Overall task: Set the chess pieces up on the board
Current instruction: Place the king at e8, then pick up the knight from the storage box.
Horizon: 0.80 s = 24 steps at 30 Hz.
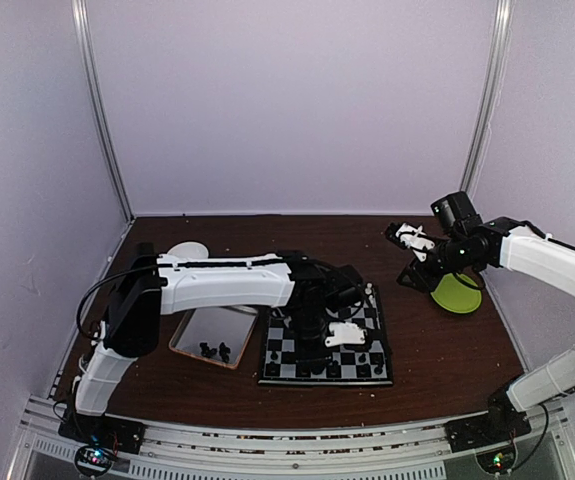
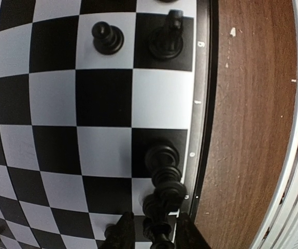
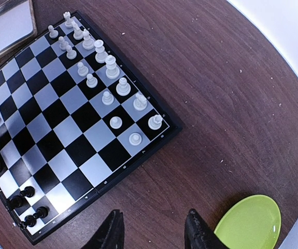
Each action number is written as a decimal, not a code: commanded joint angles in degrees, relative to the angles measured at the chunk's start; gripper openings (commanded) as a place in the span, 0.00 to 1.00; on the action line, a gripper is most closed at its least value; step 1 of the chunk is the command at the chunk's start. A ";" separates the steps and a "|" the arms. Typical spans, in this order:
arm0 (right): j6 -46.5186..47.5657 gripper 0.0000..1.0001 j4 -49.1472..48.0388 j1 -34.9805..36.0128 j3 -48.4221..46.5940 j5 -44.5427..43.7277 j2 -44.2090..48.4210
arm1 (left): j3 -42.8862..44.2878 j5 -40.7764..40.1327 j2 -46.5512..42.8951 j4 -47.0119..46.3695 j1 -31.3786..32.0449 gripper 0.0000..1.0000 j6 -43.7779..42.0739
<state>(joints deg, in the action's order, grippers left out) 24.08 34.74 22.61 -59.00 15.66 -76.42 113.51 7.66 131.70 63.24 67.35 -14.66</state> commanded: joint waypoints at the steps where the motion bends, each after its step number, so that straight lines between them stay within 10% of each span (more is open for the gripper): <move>1: 0.53 0.40 0.57 -0.29 -1.73 0.60 -0.48 | 2.91 0.17 -0.46 0.74 0.41 0.30 0.33; 14: 0.71 0.40 0.69 -0.32 -1.77 0.68 -0.48 | 0.50 -8.07 -13.73 0.55 -1.28 0.36 3.26; 24: 0.91 0.41 0.81 -0.29 -1.53 1.03 -0.14 | -19.66 -11.67 -30.31 -5.79 -12.70 0.38 14.78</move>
<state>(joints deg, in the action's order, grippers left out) 24.25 35.22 22.61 -59.00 16.08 -76.58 101.84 -2.07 106.28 61.04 60.86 -7.16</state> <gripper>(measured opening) 0.405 0.378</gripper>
